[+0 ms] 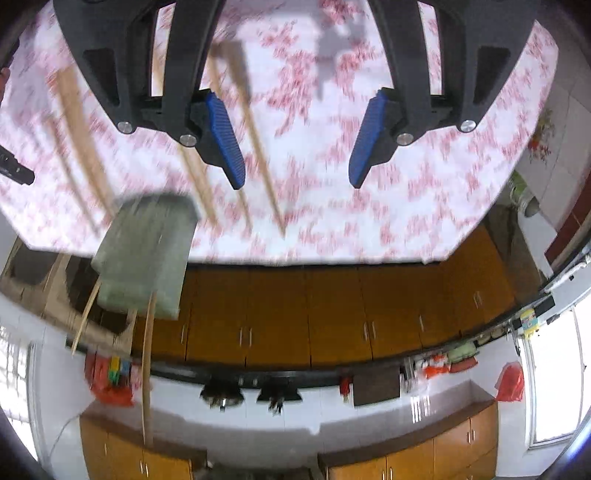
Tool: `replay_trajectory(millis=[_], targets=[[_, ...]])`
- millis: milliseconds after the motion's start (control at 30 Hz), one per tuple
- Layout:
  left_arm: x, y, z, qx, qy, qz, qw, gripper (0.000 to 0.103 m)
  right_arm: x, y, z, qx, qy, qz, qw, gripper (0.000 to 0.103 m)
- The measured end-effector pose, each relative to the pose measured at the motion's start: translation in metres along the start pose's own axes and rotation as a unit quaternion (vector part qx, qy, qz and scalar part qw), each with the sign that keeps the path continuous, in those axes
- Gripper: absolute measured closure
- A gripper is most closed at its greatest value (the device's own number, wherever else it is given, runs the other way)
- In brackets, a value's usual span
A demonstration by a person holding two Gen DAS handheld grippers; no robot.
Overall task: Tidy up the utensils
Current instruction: 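Open the left gripper to drop its chopstick into the holder while the right gripper releases too, then close the left gripper on another bamboo chopstick while the right gripper grasps one too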
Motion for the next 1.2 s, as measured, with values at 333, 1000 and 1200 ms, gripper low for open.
replay_trajectory(millis=[333, 1000, 1200], targets=[[-0.046, 0.021, -0.005, -0.021, -0.002, 0.051, 0.9985, 0.025, -0.037, 0.030, 0.007, -0.018, -0.036, 0.051, 0.998, 0.082], [-0.062, 0.053, -0.045, -0.049, 0.039, 0.118, 0.9911, 0.082, -0.030, 0.031, -0.013, -0.063, -0.021, 0.040, 0.997, 0.095], [-0.052, 0.066, -0.032, -0.033, 0.027, 0.121, 0.9917, 0.095, -0.025, 0.037, -0.014, -0.064, -0.022, 0.040, 0.997, 0.095]])
Point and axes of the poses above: each gripper's, at about its wrist camera, not at the fingertips, and y roughly the way its jaws point, z to its left, x to its top, the point moved 3 cm from there along y, roughly the way its jaws point, and after that the axes turned 3 degrees about x, right-handed, at the moved point
